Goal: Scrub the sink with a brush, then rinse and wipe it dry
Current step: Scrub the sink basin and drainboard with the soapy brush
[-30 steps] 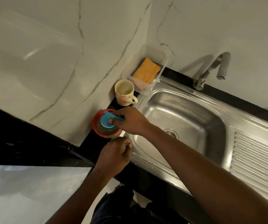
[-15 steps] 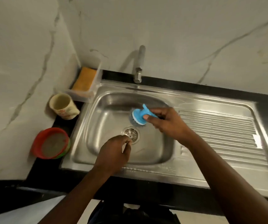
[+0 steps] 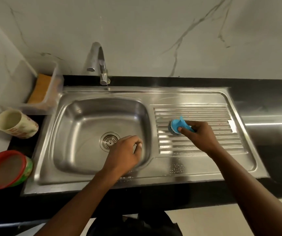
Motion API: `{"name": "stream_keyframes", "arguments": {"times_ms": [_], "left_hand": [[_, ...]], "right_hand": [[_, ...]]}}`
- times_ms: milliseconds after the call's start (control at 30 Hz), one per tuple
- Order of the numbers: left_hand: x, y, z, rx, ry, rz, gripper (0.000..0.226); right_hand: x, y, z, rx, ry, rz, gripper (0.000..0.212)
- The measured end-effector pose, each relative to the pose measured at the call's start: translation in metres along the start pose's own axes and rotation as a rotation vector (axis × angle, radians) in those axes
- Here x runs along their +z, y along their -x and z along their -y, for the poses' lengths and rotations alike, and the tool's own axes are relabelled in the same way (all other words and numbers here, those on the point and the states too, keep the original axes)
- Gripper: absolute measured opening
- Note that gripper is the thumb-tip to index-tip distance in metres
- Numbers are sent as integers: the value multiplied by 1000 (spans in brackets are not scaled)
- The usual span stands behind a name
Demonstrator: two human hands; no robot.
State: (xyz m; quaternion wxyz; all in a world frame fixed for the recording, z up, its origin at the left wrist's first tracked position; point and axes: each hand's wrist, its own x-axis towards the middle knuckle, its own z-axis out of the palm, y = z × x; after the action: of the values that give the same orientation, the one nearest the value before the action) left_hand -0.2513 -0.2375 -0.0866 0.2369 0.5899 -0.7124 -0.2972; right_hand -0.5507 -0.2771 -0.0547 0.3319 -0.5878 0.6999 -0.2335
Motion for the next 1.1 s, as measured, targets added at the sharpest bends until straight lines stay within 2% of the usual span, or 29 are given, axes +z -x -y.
{"name": "stream_keyframes", "arguments": {"times_ms": [133, 233, 300, 367, 467, 600, 700, 800, 933, 1000, 1100], "left_hand": [[3, -2, -3, -11, -10, 5, 21], [3, 1, -2, -26, -18, -7, 18], [5, 1, -1, -36, -27, -12, 18], [8, 2, 0, -50, -31, -2, 21], [13, 0, 0, -64, -29, 29, 22], [18, -1, -1, -62, -24, 31, 21], [21, 1, -1, -74, -27, 40, 24], [25, 3, -4, -83, -34, 30, 23], [34, 1, -9, -68, -40, 49, 22], [38, -2, -12, -52, -43, 51, 19], [45, -7, -19, -29, -45, 48, 13]], "right_hand": [[29, -15, -13, 63, 208, -83, 44], [63, -23, -8, 95, 194, -145, 45], [85, -23, -1, 48, 183, -120, 48], [95, -17, 0, -21, 254, -1, 49], [81, -6, -16, -70, 339, 85, 51], [52, -18, -38, 9, 345, -23, 51], [51, -33, -30, 33, 317, -82, 47], [69, -37, -14, 48, 244, -53, 47], [88, -21, -9, -41, 273, 30, 53], [82, -8, -20, -60, 301, 53, 54], [47, -1, -47, 8, 338, 16, 51]]}}
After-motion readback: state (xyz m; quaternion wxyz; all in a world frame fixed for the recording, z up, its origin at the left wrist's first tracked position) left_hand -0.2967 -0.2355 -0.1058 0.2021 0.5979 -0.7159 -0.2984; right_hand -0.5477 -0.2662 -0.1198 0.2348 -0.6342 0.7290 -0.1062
